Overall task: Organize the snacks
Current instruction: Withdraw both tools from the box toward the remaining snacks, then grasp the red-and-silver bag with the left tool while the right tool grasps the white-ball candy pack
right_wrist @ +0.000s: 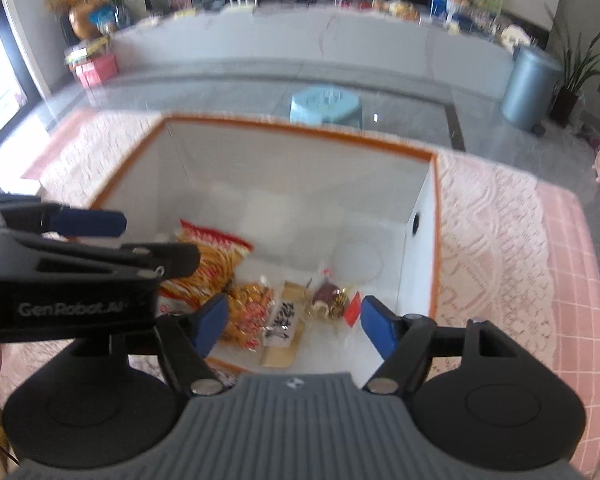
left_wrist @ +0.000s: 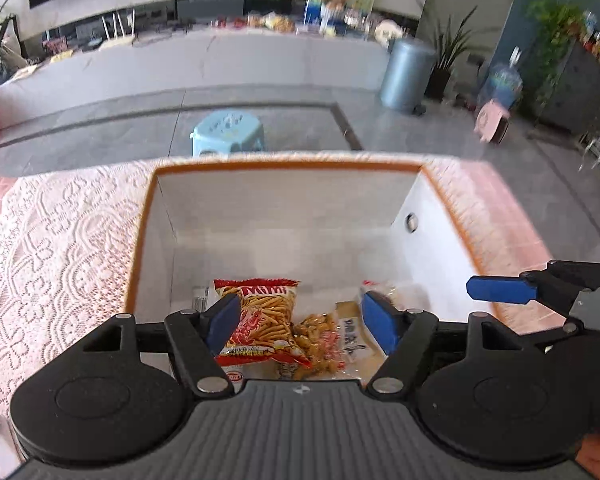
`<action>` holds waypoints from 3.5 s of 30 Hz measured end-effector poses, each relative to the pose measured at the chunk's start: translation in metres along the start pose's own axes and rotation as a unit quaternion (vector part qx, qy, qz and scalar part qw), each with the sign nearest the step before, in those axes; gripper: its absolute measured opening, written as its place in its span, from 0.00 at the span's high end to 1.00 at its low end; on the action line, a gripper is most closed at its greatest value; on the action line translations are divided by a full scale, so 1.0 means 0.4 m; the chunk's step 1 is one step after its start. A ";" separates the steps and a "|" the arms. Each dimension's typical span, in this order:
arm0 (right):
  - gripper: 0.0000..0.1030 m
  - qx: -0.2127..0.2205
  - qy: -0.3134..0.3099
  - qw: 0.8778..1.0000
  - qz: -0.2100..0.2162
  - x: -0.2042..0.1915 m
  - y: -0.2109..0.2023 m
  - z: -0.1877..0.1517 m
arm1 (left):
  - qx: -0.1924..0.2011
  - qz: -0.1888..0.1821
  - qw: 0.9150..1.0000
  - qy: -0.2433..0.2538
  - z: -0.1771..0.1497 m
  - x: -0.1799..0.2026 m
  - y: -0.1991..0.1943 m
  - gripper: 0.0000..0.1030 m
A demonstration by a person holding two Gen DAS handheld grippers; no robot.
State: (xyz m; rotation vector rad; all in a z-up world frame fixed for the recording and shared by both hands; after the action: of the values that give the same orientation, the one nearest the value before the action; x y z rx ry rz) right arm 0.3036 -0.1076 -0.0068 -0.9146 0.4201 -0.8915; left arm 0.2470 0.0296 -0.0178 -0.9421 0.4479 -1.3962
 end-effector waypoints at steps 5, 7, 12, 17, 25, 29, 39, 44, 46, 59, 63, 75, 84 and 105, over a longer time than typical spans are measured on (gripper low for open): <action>0.20 0.064 0.008 0.998 0.000 -0.027 -0.119 -0.033 | 0.045 -0.022 0.999 -0.006 -0.033 -0.005 -0.121 0.21; 0.20 0.085 0.016 0.996 -0.003 -0.038 -0.158 -0.059 | 0.055 -0.025 0.998 -0.005 -0.052 -0.005 -0.159 0.21; 0.17 0.120 0.028 0.992 -0.008 -0.078 -0.238 -0.145 | 0.046 -0.031 0.998 -0.009 -0.115 -0.024 -0.217 0.21; 0.17 0.139 0.042 0.989 -0.016 -0.119 -0.275 -0.245 | 0.013 -0.020 0.999 -0.023 -0.178 -0.063 -0.215 0.21; 0.19 0.113 0.065 0.991 -0.030 -0.173 -0.216 -0.408 | -0.052 -0.001 0.994 -0.098 -0.303 -0.138 -0.139 0.21; 0.24 0.081 0.055 0.995 -0.027 -0.196 -0.156 -0.467 | -0.078 0.008 0.990 -0.115 -0.369 -0.153 -0.098 0.21; 0.24 0.020 0.008 1.000 -0.006 -0.245 -0.037 -0.520 | -0.105 0.035 0.989 -0.102 -0.442 -0.147 -0.033 0.20; 0.26 0.009 -0.003 1.000 -0.006 -0.250 -0.006 -0.522 | -0.111 0.030 0.988 -0.105 -0.440 -0.149 -0.019 0.19; 0.29 0.007 -0.004 1.000 -0.005 -0.254 0.004 -0.520 | -0.115 0.032 0.987 -0.107 -0.439 -0.151 -0.011 0.19; 0.46 0.004 0.016 0.999 -0.033 -0.226 -0.002 -0.516 | -0.141 0.025 0.981 -0.132 -0.439 -0.144 0.034 0.17; 0.46 0.000 0.034 0.999 -0.032 -0.204 0.003 -0.513 | -0.142 0.032 0.976 -0.162 -0.428 -0.140 0.052 0.15; 0.43 0.008 0.044 0.999 -0.021 -0.199 0.008 -0.516 | -0.118 0.106 0.984 -0.076 -0.446 -0.053 0.107 0.08; 0.42 0.013 0.055 0.998 -0.008 -0.186 0.006 -0.524 | -0.139 0.078 0.987 -0.021 -0.443 -0.085 0.092 0.23; 0.46 0.011 0.000 0.999 -0.033 -0.225 0.014 -0.530 | -0.134 0.072 0.988 -0.005 -0.449 -0.128 0.080 0.22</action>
State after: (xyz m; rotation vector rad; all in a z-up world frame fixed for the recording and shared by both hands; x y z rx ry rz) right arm 0.1151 -0.1392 -0.1353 -0.9129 0.3816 -0.9540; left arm 0.1218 0.0229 -0.1598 -1.1110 0.6960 -1.2187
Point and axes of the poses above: each gripper's, at about its wrist camera, not at the fingertips, and y roughly the way its jaws point, x to its right, z to its top, the point moved 2 cm from there along y, roughly the way its jaws point, and after that the axes turned 11 degrees about -y, right-handed, at the moved point
